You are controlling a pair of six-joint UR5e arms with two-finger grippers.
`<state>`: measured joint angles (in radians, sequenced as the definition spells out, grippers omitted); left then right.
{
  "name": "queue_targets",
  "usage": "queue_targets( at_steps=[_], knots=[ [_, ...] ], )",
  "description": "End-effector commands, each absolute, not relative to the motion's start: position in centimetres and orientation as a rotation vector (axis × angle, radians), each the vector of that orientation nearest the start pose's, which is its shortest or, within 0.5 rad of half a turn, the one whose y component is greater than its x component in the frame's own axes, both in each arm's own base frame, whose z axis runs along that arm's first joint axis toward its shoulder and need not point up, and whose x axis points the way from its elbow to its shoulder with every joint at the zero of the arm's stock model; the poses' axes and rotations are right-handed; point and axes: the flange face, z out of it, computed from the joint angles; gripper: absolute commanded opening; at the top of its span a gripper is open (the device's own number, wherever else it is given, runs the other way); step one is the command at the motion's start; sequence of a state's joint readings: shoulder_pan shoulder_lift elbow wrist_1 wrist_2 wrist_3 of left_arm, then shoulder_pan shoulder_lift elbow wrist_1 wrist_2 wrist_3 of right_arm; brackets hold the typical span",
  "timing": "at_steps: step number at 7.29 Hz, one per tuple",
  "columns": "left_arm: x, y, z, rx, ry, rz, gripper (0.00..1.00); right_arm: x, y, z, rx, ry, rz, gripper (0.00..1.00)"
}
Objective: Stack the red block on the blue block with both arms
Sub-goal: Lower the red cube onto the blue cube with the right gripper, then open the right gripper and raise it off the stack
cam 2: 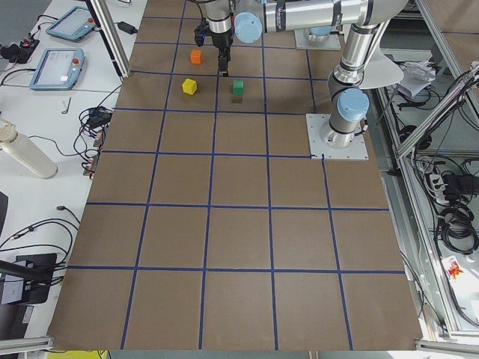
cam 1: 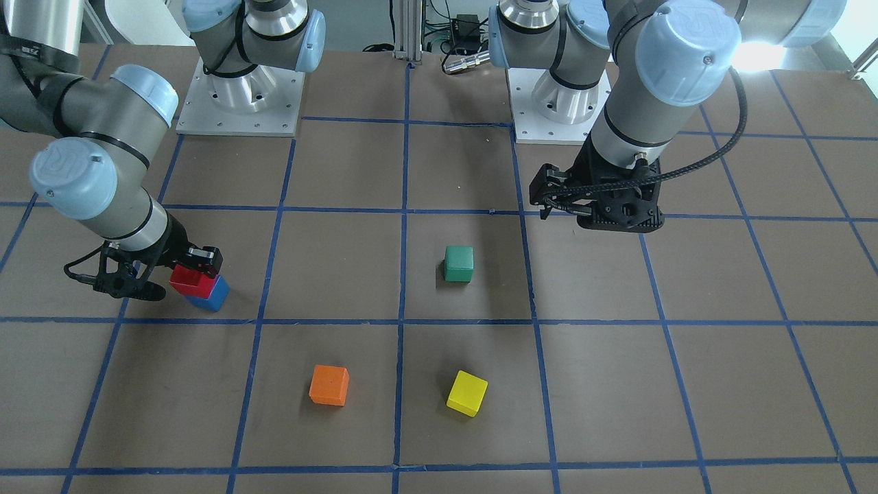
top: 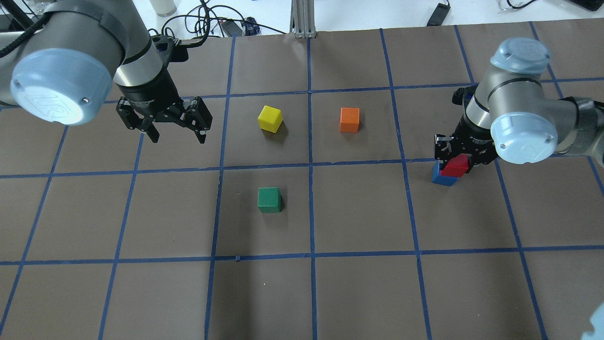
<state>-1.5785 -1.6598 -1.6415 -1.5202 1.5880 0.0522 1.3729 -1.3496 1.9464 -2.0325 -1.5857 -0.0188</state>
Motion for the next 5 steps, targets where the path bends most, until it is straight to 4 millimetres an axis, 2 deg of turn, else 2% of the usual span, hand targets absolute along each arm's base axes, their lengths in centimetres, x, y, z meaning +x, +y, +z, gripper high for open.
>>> queue_targets(
  at_steps=[1,3,4,5],
  knots=[
    [-13.5,-51.2,41.4,0.095,3.120,0.171,1.00,3.0,-52.0,24.6,0.282,3.126,0.209,1.00],
    [-13.5,-51.4,42.0,0.097,3.119,0.152,1.00,2.4,-52.5,27.1,0.260,3.171,0.208,1.00],
    [-13.5,-51.3,42.3,0.095,3.119,0.142,1.00,2.3,-53.0,31.0,0.257,3.173,0.201,1.00],
    [-13.5,-51.5,42.4,0.094,3.120,0.116,1.00,2.6,-52.7,34.7,0.253,3.154,0.265,1.00]
  ],
)
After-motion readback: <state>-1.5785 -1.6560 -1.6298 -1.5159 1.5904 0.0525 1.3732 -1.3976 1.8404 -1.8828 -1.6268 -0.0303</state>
